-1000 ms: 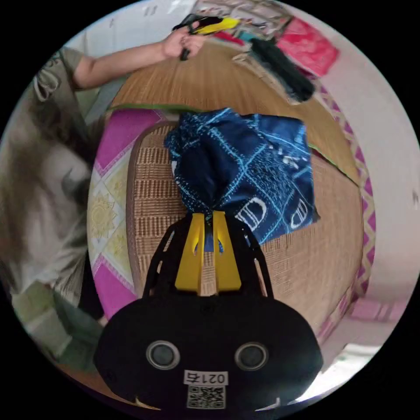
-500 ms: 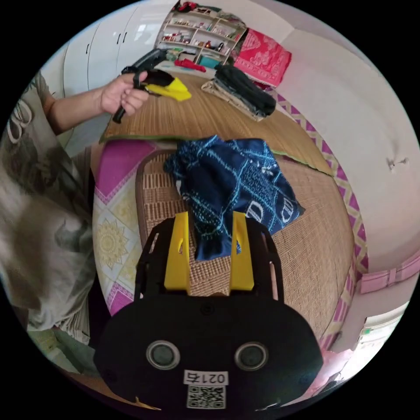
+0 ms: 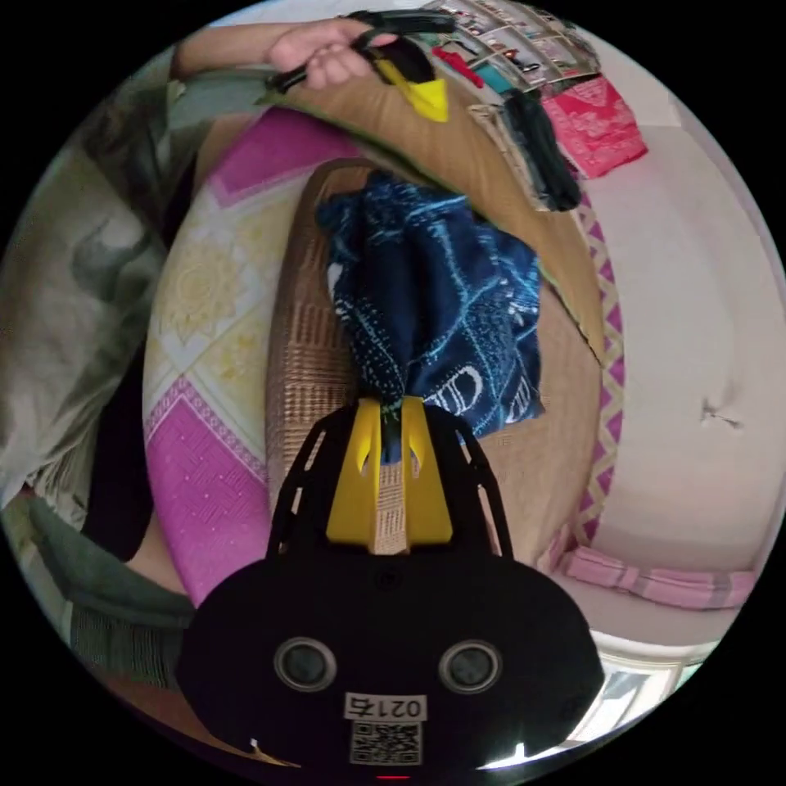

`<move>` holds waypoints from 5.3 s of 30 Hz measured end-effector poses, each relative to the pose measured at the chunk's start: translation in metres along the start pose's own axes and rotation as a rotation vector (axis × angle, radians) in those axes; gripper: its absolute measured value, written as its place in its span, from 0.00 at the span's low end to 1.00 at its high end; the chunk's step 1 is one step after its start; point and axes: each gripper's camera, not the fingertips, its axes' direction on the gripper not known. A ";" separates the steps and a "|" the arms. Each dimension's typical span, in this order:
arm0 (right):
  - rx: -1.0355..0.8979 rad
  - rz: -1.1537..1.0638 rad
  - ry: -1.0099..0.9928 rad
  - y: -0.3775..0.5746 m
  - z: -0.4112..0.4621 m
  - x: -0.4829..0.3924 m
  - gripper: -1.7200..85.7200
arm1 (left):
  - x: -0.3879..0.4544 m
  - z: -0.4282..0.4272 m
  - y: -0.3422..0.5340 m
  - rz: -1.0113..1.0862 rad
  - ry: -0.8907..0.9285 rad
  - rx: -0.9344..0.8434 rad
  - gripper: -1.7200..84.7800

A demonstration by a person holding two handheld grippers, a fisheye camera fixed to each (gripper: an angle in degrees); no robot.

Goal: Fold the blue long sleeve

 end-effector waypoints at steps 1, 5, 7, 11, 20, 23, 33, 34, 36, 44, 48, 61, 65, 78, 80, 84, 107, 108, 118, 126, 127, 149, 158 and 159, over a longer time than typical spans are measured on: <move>-0.041 -0.021 0.115 -0.002 0.007 -0.026 0.08 | -0.002 0.009 -0.004 0.001 0.026 -0.021 0.07; 0.095 0.219 0.065 -0.013 -0.025 -0.038 0.15 | -0.006 0.020 -0.013 -0.011 0.084 -0.020 0.08; 0.227 0.304 0.045 -0.018 -0.039 -0.042 0.18 | -0.006 0.015 -0.016 -0.011 0.088 0.013 0.08; 0.287 0.327 0.047 -0.055 -0.010 -0.068 0.18 | -0.005 0.003 -0.016 -0.019 0.091 0.051 0.07; 0.403 0.596 -0.066 -0.035 0.083 -0.094 0.05 | -0.002 -0.025 -0.004 -0.033 0.038 0.066 0.07; 0.566 0.856 -0.227 0.040 0.091 -0.067 0.03 | -0.002 -0.023 -0.005 -0.039 0.008 0.058 0.07; 0.891 1.385 -0.479 0.269 0.176 -0.071 0.02 | 0.003 0.101 -0.046 -0.118 -0.161 -0.121 0.19; 0.930 1.453 -0.490 0.301 0.187 -0.081 0.02 | 0.002 0.110 -0.047 -0.132 -0.193 -0.148 0.20; 0.970 1.540 -0.479 0.349 0.202 -0.103 0.02 | 0.001 0.111 -0.044 -0.141 -0.227 -0.151 0.21; 0.885 2.107 -0.747 0.514 0.372 -0.301 0.04 | -0.011 0.119 -0.021 -0.164 -0.282 -0.202 0.21; 0.903 2.083 -0.425 0.512 0.335 -0.329 0.05 | 0.002 0.138 -0.031 -0.107 -0.295 -0.251 0.21; 0.206 1.548 -0.411 0.382 0.455 -0.211 0.15 | -0.010 0.205 -0.038 -0.028 -0.340 -0.404 0.07; 0.320 1.609 -0.646 0.385 0.496 -0.223 0.10 | -0.024 0.205 -0.058 0.023 -0.311 -0.452 0.05; 0.367 1.394 -0.659 0.311 0.536 -0.231 0.11 | -0.101 0.124 -0.111 0.049 -0.142 -0.525 0.07; 0.406 1.347 -0.751 0.309 0.551 -0.206 0.12 | -0.111 0.102 -0.127 0.032 -0.121 -0.382 0.08; 0.390 1.238 -0.885 0.314 0.558 -0.183 0.14 | -0.133 0.106 -0.163 0.079 -0.207 -0.309 0.13; 0.534 1.402 -0.792 0.280 0.645 -0.168 0.01 | -0.246 0.178 -0.173 0.014 -0.226 -0.433 0.01; 0.552 1.409 -0.791 0.285 0.641 -0.171 0.01 | -0.239 0.166 -0.170 0.022 -0.194 -0.394 0.01; 1.023 1.005 -0.724 0.310 0.428 -0.299 0.01 | -0.010 0.019 -0.082 0.526 0.003 -0.228 0.01; 0.948 1.023 -0.544 0.298 0.325 -0.464 0.01 | 0.060 -0.031 0.016 0.440 -0.296 -0.110 0.01; 0.903 1.022 -0.525 0.289 0.325 -0.469 0.01 | 0.050 -0.026 0.012 0.410 -0.311 -0.095 0.01; 0.832 1.146 -0.498 0.312 0.378 -0.479 0.11 | 0.005 -0.058 0.183 0.303 -0.006 -0.222 0.08; 0.489 1.289 -0.699 0.271 0.550 -0.241 0.12 | -0.135 0.085 -0.005 0.023 -0.156 -0.199 0.13; 0.453 1.290 -0.738 0.270 0.563 -0.231 0.12 | -0.161 0.104 -0.018 -0.023 -0.166 -0.223 0.14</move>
